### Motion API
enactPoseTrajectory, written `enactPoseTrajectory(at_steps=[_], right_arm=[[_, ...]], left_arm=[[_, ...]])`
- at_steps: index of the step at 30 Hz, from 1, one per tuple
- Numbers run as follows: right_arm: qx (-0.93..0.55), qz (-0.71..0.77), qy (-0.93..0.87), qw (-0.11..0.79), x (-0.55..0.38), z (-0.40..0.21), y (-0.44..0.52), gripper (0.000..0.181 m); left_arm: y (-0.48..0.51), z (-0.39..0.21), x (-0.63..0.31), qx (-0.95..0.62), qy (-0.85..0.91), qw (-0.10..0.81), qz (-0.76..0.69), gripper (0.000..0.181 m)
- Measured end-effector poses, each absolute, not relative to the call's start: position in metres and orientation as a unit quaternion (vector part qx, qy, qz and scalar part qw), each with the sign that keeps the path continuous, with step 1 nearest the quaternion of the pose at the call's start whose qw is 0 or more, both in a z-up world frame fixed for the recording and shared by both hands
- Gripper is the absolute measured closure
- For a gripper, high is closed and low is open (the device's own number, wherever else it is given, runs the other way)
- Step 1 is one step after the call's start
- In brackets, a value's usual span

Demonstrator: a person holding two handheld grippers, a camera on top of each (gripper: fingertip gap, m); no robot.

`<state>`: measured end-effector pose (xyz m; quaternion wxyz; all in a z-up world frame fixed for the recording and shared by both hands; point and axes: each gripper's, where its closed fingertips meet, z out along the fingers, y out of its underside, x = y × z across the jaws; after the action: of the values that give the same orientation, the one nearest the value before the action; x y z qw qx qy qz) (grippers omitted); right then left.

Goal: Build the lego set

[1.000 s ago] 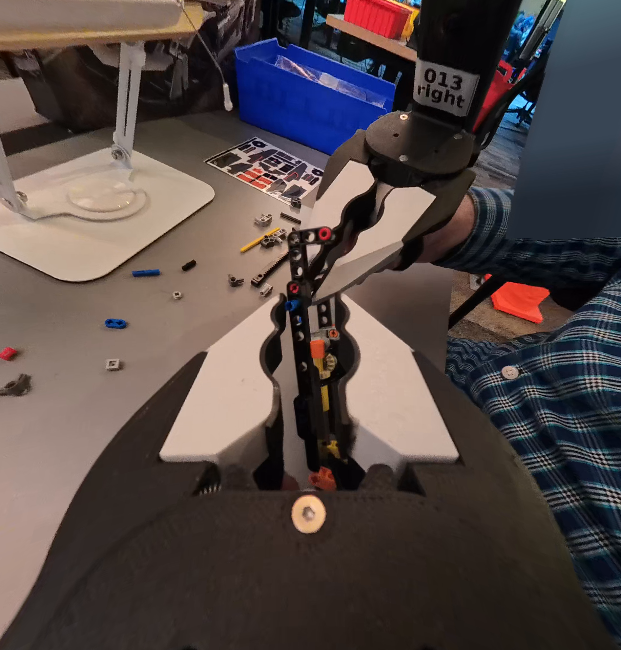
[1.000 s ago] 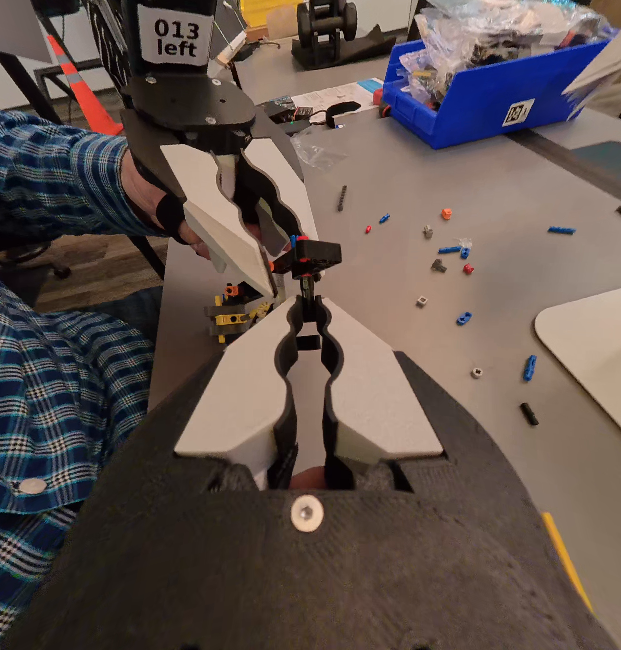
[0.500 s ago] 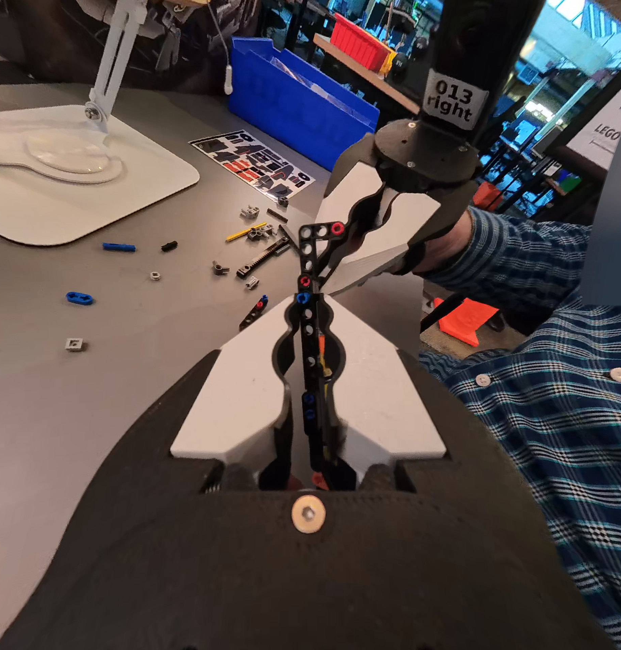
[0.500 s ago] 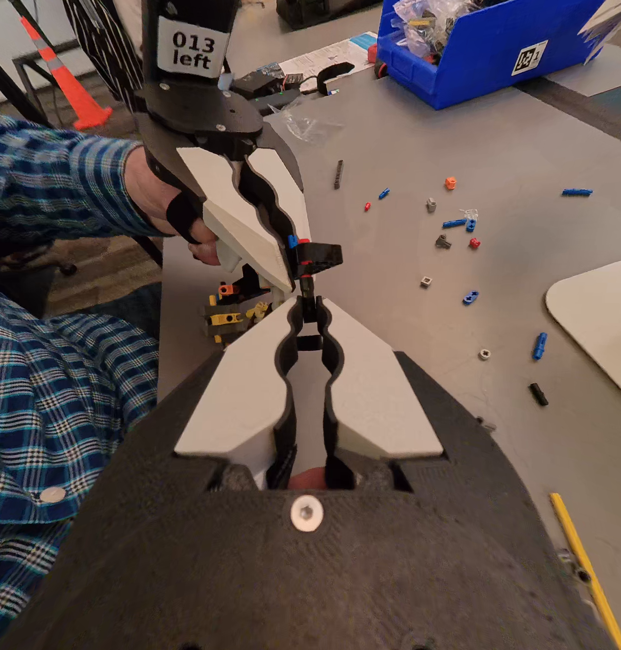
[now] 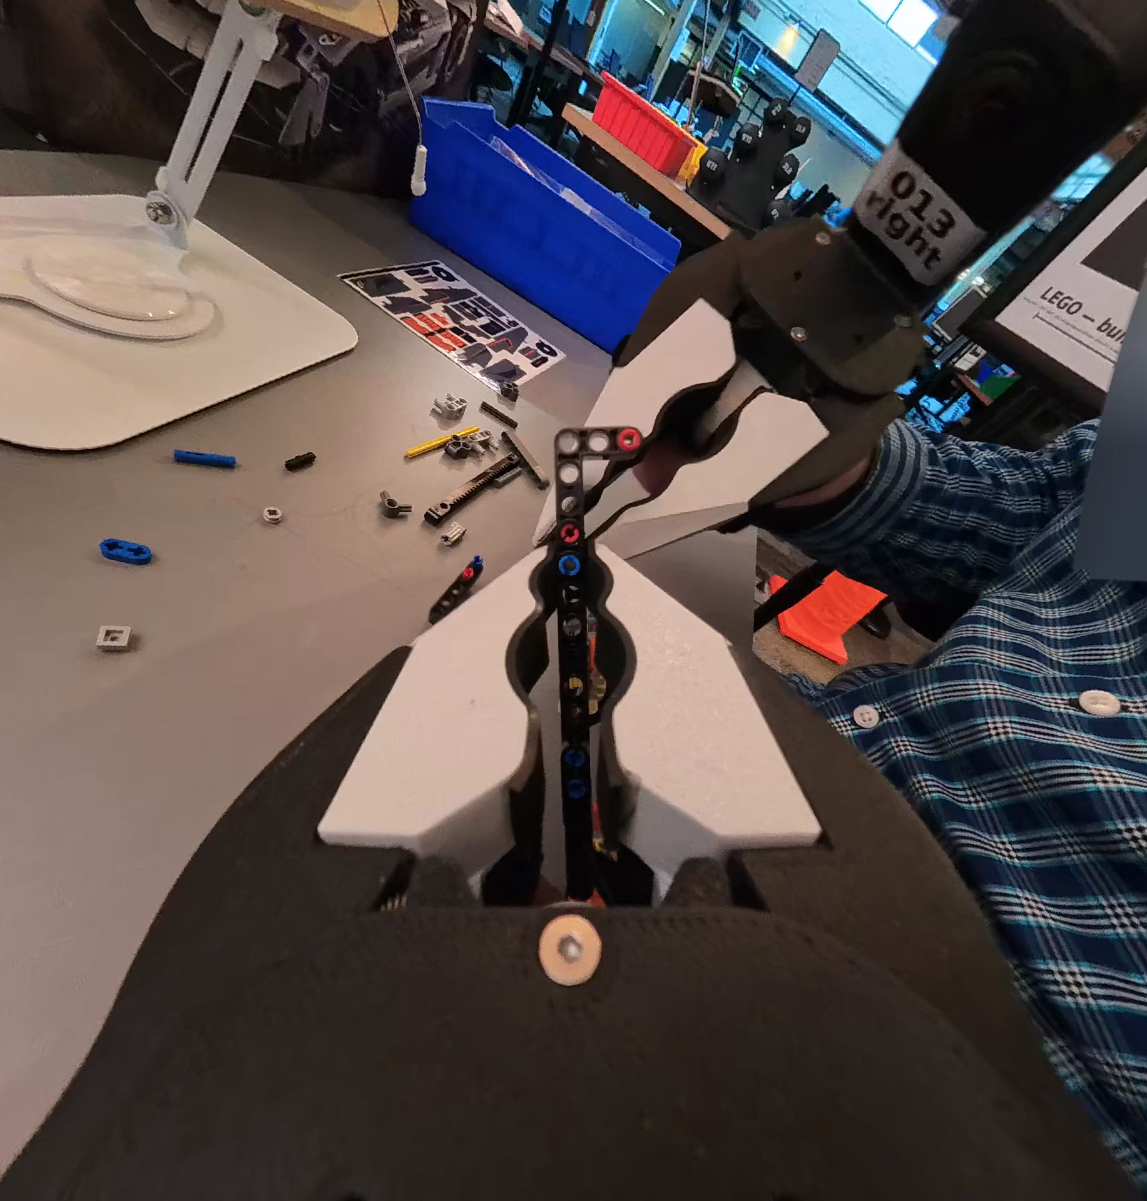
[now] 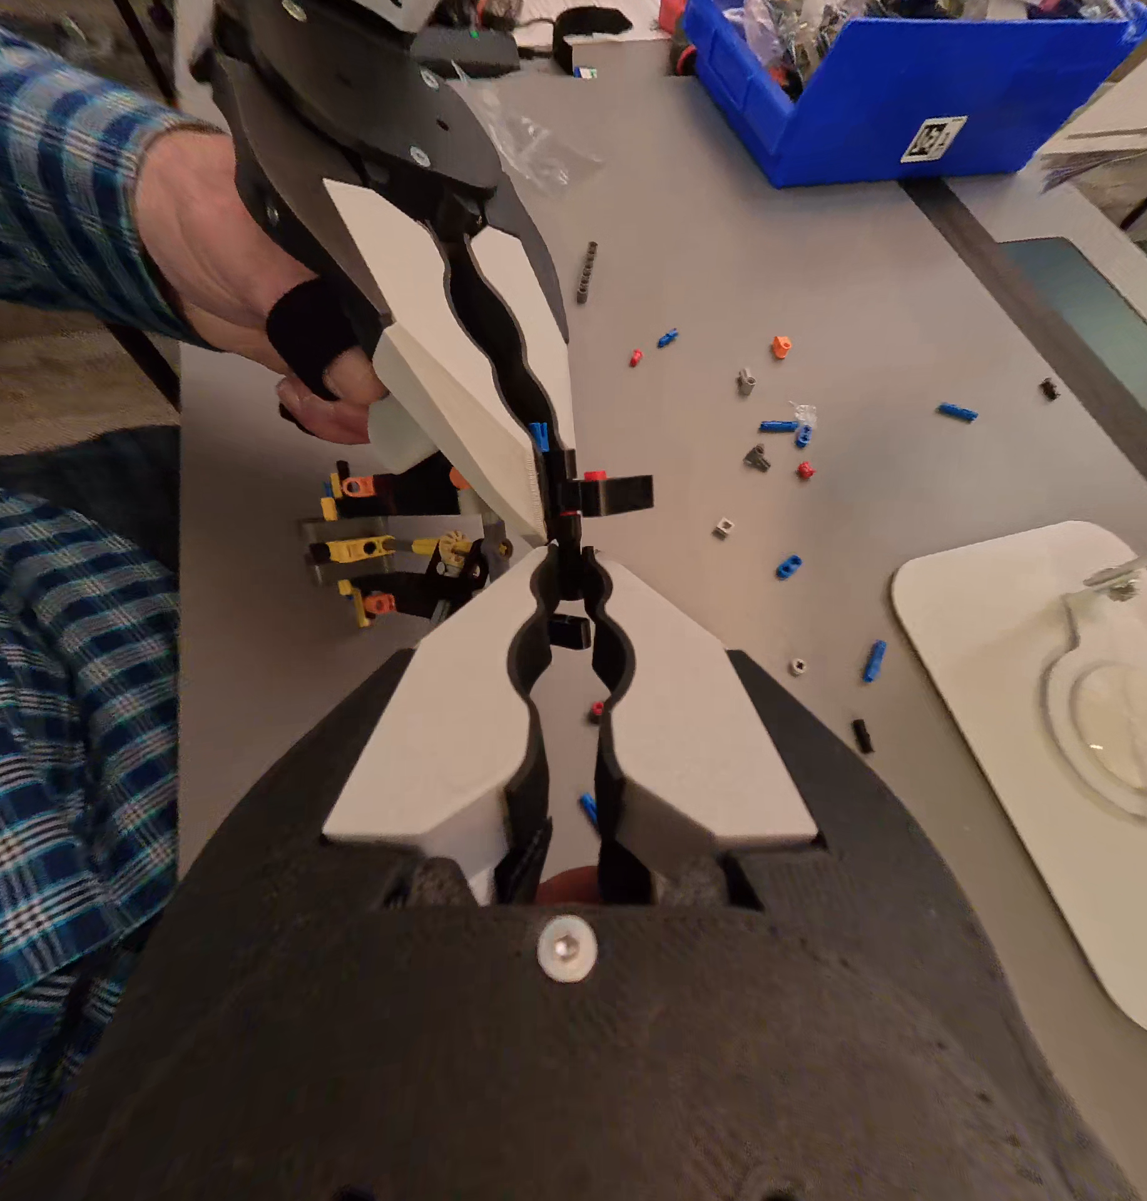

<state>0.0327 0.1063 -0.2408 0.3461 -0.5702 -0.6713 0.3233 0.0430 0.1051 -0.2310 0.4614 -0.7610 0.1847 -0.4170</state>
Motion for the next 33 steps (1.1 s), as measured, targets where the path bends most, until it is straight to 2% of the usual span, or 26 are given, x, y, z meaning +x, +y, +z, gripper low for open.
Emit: enactPoseTrajectory(at_steps=[5, 13, 33], right_arm=[[-0.557, 0.243, -0.694, 0.386, 0.032, -0.241, 0.112, 0.178], [-0.542, 0.205, -0.707, 0.405, 0.032, -0.239, 0.113, 0.178], [-0.578, 0.334, -0.663, 0.339, 0.034, -0.231, 0.109, 0.178]], left_arm=[[0.109, -0.230, 0.040, -0.756, 0.163, 0.474, -0.421, 0.176], [0.109, -0.226, 0.039, -0.745, 0.141, 0.474, -0.448, 0.176], [0.108, -0.220, 0.040, -0.714, 0.107, 0.456, -0.520, 0.176]])
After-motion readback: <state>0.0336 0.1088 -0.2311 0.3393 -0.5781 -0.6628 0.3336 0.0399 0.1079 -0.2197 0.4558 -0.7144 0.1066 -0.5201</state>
